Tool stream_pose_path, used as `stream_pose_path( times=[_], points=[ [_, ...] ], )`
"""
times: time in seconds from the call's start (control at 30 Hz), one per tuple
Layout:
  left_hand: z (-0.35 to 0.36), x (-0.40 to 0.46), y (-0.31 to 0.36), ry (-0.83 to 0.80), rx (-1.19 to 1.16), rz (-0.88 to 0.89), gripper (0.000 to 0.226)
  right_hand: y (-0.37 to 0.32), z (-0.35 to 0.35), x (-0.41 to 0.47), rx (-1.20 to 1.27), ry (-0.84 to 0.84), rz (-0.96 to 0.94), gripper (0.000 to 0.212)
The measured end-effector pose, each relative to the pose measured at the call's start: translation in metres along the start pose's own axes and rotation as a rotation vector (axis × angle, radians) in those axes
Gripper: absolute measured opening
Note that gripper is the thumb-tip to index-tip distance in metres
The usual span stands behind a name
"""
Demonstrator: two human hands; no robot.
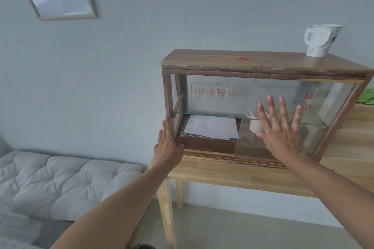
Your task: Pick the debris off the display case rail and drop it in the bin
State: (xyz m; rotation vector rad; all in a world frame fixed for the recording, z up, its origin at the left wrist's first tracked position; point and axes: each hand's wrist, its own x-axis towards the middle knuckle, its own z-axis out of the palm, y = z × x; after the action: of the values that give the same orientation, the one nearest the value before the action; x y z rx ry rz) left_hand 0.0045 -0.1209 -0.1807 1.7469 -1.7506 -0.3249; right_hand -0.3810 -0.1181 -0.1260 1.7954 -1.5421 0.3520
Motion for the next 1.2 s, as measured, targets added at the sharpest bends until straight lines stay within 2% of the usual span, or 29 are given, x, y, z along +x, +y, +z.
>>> stream_pose_path(
  times=[0.27,0.5,0.8,1.2],
  points=[
    [0.011,0.001,-0.004,0.023,-0.051,0.016,0.130,0.004,0.016,0.008,-0.055,0.004,-0.065,0.128],
    [0.013,0.002,-0.006,0.026,-0.118,-0.010,0.137,-0.036,0.004,0.022,-0.001,0.041,-0.083,0.130],
    [0.008,0.003,-0.010,0.028,-0.090,0.003,0.138,-0.098,0.002,0.049,0.063,0.089,-0.117,0.134],
    [0.007,0.004,-0.014,0.034,-0.032,0.050,0.144,-0.134,-0.002,0.069,0.082,0.086,-0.153,0.135]
  ],
)
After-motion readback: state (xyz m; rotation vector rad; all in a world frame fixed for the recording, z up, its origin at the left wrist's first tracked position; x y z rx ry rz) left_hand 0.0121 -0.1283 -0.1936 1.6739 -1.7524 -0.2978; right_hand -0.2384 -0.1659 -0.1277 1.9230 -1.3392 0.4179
